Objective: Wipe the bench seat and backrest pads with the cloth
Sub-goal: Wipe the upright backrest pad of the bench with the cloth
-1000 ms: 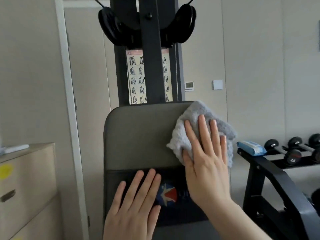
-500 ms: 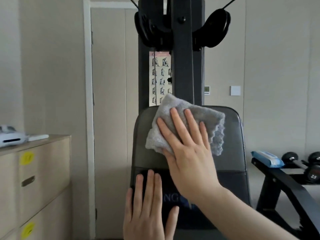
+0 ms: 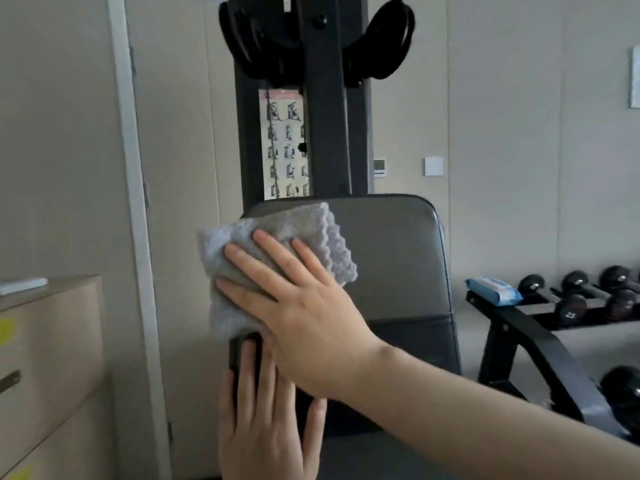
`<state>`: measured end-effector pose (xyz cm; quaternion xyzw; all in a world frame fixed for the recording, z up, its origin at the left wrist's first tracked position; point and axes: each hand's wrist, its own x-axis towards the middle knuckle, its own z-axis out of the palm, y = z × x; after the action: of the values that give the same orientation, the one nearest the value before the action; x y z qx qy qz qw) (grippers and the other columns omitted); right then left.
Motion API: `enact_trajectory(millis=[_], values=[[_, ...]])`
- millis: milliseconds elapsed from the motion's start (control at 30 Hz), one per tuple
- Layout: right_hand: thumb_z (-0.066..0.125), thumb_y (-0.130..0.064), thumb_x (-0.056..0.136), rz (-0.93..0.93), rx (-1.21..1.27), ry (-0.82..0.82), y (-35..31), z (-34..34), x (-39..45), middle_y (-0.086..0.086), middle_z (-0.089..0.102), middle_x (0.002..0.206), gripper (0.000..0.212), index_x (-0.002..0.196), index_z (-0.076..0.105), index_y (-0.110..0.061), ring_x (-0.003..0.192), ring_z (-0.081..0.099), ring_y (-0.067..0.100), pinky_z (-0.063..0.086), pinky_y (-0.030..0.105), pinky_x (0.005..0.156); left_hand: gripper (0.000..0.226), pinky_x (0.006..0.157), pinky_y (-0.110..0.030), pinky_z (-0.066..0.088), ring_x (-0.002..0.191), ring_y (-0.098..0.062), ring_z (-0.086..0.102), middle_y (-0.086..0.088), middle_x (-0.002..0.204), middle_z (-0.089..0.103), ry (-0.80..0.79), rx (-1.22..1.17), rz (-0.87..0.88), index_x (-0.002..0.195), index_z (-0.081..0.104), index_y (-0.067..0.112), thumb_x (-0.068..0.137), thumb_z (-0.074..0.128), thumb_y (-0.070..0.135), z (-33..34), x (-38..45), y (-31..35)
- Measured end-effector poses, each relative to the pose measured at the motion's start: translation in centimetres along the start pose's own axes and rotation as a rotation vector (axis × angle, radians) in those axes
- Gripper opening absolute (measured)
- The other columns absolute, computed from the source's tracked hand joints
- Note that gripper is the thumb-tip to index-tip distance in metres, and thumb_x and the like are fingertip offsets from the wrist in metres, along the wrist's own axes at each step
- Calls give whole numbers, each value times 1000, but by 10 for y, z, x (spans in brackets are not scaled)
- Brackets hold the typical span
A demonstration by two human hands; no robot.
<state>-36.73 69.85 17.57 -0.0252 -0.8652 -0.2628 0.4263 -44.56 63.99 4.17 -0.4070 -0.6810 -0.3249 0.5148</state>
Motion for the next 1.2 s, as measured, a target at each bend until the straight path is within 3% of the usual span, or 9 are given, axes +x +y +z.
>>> enact_trajectory(millis=[100, 267, 433, 533, 633, 767, 900, 1067, 1200], values=[[44, -29, 91, 32, -52, -30, 25, -8, -34, -6, 17, 160, 59, 149, 31, -32, 149, 9, 20, 7, 42, 120, 66, 115, -42, 19, 144, -26, 23, -10, 150, 33, 14, 46, 18, 146, 32, 10, 95, 26, 51, 2, -1, -1], [28, -39, 98, 322, -56, 89, 75, -34, -24, -6, 7, 162, 55, 152, 19, -35, 149, 5, 18, 6, 43, 121, 72, 109, -48, 28, 147, -23, 16, -10, 155, 29, 5, 61, 21, 150, 27, 8, 91, 33, 50, 0, -1, 1], [32, -29, 99, 646, 109, 245, 53, -13, -68, -3, 3, 163, 55, 152, 20, -34, 150, -1, 20, 12, 51, 119, 70, 112, -48, 25, 144, -29, 23, -11, 155, 29, 2, 76, 36, 148, 30, 5, 91, 34, 47, 1, -3, 0], [38, -28, 97, 478, 82, 132, 25, -3, -93, -5, 5, 162, 58, 152, 21, -35, 150, 2, 22, 9, 49, 119, 68, 113, -47, 23, 145, -28, 23, -10, 157, 26, -1, 66, 22, 149, 29, 6, 93, 31, 46, -2, -3, 1], [38, -31, 98, 367, -29, 70, 72, -24, -96, -9, 6, 162, 56, 151, 22, -38, 149, 2, 17, 2, 45, 121, 67, 114, -49, 23, 145, -29, 22, -11, 156, 25, -30, 39, 34, 150, 26, 6, 94, 33, 44, -6, -2, 2], [37, -25, 100, 781, 285, 292, 78, -18, -109, -7, 10, 162, 54, 151, 22, -37, 149, 5, 12, 14, 49, 119, 67, 118, -45, 13, 147, -28, 14, -10, 158, 18, -83, 22, 19, 151, 19, 6, 97, 29, 45, -11, -1, 2], [48, -10, 93, 636, 194, 282, 30, 8, -119, -2, 13, 160, 58, 147, 36, -28, 149, 4, 24, 8, 45, 120, 66, 119, -46, 15, 148, -28, 12, -9, 159, 15, -90, 33, 23, 152, 13, 8, 99, 25, 46, -10, -2, 2], [41, -24, 98, 524, 174, 173, 40, -5, -103, -2, 14, 161, 51, 148, 34, -32, 149, 0, 22, 0, 49, 120, 66, 120, -44, 11, 148, -26, 8, -6, 160, 10, -103, 52, 16, 153, 9, 10, 99, 24, 46, -11, -4, 3], [42, -26, 98, 470, 187, 82, -4, 17, -155, -2, 13, 160, 51, 148, 34, -31, 149, 3, 22, 6, 54, 118, 66, 120, -44, 11, 149, -26, 5, -7, 160, 6, -123, 50, 27, 153, 8, 9, 100, 26, 46, -11, -3, 4]])
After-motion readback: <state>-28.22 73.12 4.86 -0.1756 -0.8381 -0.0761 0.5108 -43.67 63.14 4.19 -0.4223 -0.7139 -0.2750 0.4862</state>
